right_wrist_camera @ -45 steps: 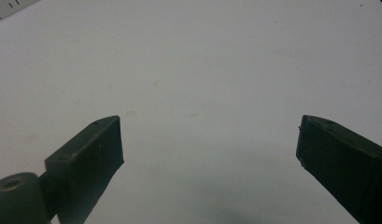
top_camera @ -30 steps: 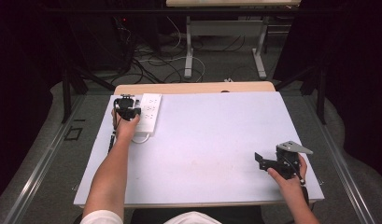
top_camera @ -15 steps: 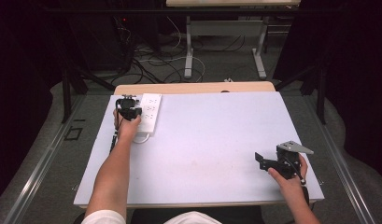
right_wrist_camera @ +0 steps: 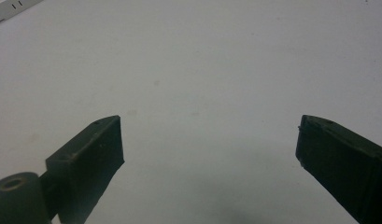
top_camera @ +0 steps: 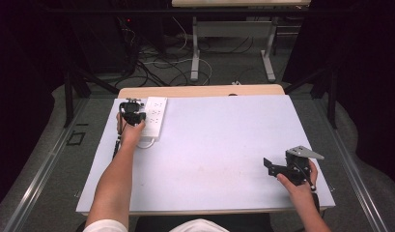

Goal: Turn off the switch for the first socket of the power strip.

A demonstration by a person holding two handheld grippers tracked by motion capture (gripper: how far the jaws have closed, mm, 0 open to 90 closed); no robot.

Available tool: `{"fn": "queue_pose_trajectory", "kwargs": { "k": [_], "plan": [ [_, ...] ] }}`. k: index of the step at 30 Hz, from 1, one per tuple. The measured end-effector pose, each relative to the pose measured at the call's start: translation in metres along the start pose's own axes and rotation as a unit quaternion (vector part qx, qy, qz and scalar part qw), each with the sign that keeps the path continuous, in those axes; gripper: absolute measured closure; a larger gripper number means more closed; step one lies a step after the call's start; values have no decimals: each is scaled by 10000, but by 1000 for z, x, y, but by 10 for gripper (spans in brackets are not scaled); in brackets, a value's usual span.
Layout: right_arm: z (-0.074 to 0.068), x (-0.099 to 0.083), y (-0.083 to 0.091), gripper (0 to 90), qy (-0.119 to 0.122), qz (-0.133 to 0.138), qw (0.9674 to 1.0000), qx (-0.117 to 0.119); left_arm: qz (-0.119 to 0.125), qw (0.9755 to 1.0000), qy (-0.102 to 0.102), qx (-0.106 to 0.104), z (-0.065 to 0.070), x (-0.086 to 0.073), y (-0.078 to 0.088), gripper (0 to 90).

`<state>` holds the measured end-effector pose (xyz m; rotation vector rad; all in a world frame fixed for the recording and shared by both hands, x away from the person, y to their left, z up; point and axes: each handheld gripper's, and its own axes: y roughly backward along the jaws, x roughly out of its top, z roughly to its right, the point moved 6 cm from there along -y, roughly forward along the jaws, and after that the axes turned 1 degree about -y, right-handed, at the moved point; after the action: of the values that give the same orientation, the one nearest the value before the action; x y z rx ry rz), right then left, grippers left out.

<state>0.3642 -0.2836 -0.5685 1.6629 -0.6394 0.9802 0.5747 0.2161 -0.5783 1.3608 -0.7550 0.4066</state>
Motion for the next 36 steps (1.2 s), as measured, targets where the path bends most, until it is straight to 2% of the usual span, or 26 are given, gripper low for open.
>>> {"fn": "queue_pose_trajectory", "kwargs": {
  "k": [4, 18, 24, 36],
  "plan": [
    [0, 0, 1, 67, 23, -18, 10000, 38, 67, 9999, 82, -61, -1, 0, -1, 900],
    [2, 0, 0, 67, 1, -30, 10000, 24, 38, 10000, -23, -75, 1, 0, 0, 900],
    [2, 0, -1, 68, -14, -34, 10000, 24, 24, 10000, 6, -88, 2, 0, 1, 900],
    [1, 0, -3, 68, -42, -29, 10000, 34, 157, 9998, -79, -100, 5, 3, 8, 892]
  ]
}}
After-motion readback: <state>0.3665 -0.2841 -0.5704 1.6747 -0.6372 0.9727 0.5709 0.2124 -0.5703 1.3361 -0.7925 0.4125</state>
